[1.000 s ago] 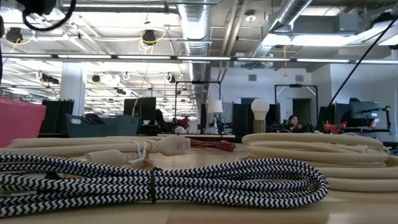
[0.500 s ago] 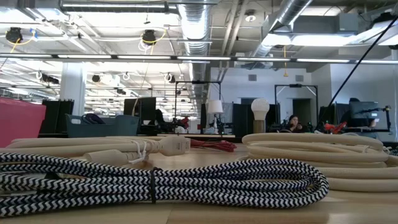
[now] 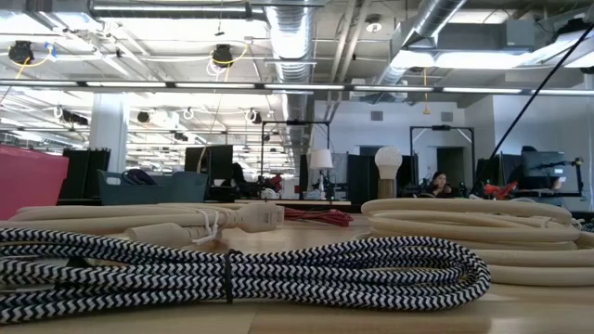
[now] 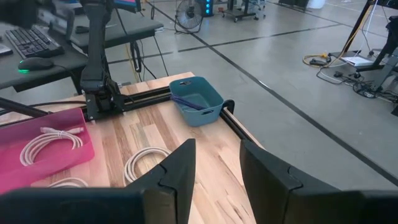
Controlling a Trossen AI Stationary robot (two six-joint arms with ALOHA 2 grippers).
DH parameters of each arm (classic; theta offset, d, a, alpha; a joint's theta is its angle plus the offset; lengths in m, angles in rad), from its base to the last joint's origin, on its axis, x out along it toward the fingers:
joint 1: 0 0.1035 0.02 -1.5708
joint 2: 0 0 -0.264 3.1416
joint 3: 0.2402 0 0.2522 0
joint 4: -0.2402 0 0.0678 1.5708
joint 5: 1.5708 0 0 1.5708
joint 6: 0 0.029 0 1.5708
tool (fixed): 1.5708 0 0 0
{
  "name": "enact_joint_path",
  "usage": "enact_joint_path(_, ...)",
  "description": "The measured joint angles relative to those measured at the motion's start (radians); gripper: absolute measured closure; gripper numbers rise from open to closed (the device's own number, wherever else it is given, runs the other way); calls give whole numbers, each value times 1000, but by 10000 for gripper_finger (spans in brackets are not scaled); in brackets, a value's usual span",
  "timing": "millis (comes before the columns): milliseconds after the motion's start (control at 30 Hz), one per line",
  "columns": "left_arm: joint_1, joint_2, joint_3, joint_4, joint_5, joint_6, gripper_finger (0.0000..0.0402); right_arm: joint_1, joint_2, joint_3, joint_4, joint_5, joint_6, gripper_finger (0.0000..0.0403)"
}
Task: Pick & Place USB Port
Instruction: Put the blue USB cable into the blue bin
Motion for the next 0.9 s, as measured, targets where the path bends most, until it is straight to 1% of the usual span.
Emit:
enact_joint_path(167, 9, 3, 0, 80, 1, 209, 335, 0, 0, 0, 0, -3, 0, 285)
enact_joint_path(300, 11, 3, 0, 132, 0, 306, 335, 0, 0, 0, 0, -3, 0, 285)
enact_joint_path(400, 10, 3, 0, 159, 0, 327, 335, 0, 1, 0, 6, -3, 1, 285)
enact_joint_path(467, 10, 3, 0, 160, -28, 327, 335, 0, 9, 0, 7, -7, 34, 285)
enact_joint_path(567, 10, 3, 0, 160, -75, 327, 335, -1, 12, 0, -5, -67, 72, 285)
enact_joint_path(633, 13, 3, 0, 159, -105, 328, 335, 1, 10, 0, -12, -81, 112, 285)
enact_joint_path(733, 29, 3, 0, 159, -137, 341, 335, 2, 10, 6, -82, -82, 175, 285)
enact_joint_path(900, 54, 3, 0, 159, -139, 343, 335, 2, 3, 74, -353, -86, 366, 285)
